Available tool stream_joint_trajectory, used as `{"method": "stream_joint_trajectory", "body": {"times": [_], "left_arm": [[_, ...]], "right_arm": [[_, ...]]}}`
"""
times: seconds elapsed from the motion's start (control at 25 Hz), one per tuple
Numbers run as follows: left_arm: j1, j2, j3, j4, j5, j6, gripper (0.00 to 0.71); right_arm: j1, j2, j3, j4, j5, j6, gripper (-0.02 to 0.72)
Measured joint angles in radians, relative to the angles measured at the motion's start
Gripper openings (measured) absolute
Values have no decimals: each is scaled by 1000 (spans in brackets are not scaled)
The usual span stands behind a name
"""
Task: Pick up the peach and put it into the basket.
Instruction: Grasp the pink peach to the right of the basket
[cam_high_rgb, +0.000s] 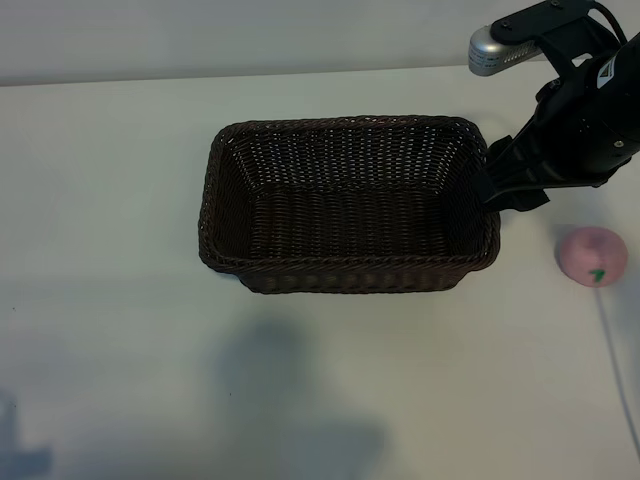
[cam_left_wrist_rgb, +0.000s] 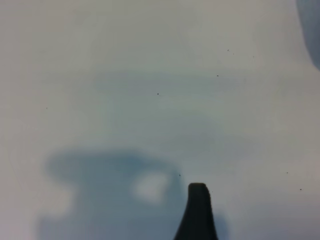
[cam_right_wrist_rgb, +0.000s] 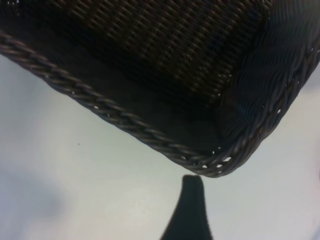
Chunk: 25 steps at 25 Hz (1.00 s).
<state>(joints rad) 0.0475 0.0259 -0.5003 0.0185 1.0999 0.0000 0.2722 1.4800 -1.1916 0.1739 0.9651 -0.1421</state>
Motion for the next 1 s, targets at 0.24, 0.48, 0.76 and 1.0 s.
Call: {"method": "stream_joint_trajectory", "body": {"times": [0.24, 0.48, 0.76, 1.0], "left_arm": [[0, -10, 0, 0, -5, 0, 594], [-24, -34, 0, 0, -7, 0, 593], [-69, -34, 0, 0, -7, 0, 593], [-70, -35, 0, 0, -7, 0, 593]], "right_arm": [[0, 0, 0, 0, 0, 0, 594], [0, 0, 0, 1, -1, 1, 594], [-2, 6, 0, -65, -16, 82, 594], [-41, 97, 0, -181, -30, 232, 594]]}}
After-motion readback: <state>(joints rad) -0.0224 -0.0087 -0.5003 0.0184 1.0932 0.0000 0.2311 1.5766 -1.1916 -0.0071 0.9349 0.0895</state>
